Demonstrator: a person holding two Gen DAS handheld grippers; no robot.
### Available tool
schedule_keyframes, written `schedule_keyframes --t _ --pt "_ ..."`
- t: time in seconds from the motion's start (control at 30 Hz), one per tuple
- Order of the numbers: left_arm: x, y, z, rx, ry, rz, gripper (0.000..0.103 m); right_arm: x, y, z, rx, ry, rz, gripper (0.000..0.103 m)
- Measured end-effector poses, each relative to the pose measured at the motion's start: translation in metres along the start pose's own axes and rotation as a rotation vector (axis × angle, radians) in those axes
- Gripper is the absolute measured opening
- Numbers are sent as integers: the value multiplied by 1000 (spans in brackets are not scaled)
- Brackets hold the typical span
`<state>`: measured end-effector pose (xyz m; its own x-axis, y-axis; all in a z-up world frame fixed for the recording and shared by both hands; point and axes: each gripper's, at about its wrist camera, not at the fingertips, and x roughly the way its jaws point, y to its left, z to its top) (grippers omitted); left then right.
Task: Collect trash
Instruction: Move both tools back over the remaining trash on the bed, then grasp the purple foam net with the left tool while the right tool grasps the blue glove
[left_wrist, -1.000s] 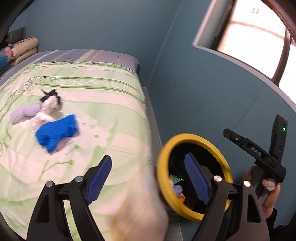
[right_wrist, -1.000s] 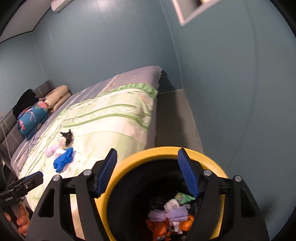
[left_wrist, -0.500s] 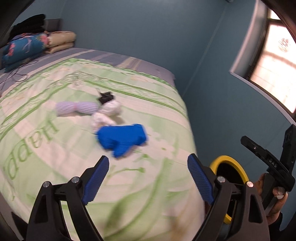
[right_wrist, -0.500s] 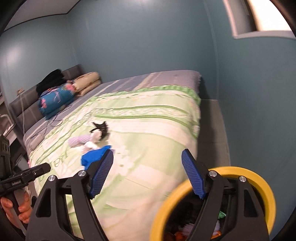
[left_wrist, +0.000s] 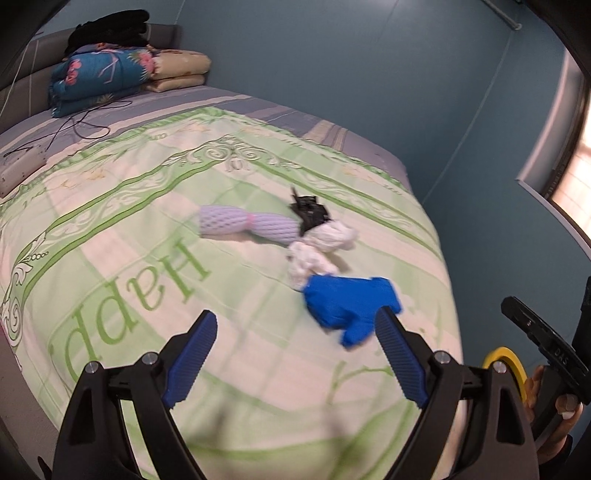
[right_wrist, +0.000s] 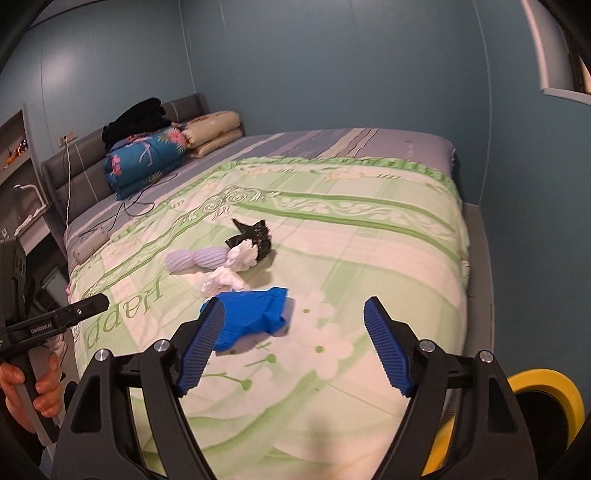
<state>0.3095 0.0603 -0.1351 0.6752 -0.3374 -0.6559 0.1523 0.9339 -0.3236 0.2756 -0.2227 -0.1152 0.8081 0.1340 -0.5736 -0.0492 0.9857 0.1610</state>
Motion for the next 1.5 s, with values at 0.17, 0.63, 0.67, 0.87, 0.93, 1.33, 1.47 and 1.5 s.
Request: schedule_keyframes --t 0.17,0.63,0.67,0.87,0.93,1.33,1.47,1.5 --pt "20 19 14 -13 10 32 84 33 13 2 -19 46 11 74" --pt "92 53 63 -19 46 78 84 109 34 -4 -69 167 29 79" --pt "97 55 66 -16 50 81 84 115 34 -5 -71 178 27 79" --pt "133 64 84 69 70 67 84 146 31 -7 -67 241 27 80" --pt "144 64 89 114 89 45 84 152 31 -8 -76 252 23 80" --pt "200 30 107 486 219 -94 84 180 33 -12 -107 316 23 84" --pt "223 25 108 540 271 -117 84 191 34 -12 -99 345 34 84" --pt "228 27 109 533 277 -122 84 194 35 -12 -99 349 36 84"
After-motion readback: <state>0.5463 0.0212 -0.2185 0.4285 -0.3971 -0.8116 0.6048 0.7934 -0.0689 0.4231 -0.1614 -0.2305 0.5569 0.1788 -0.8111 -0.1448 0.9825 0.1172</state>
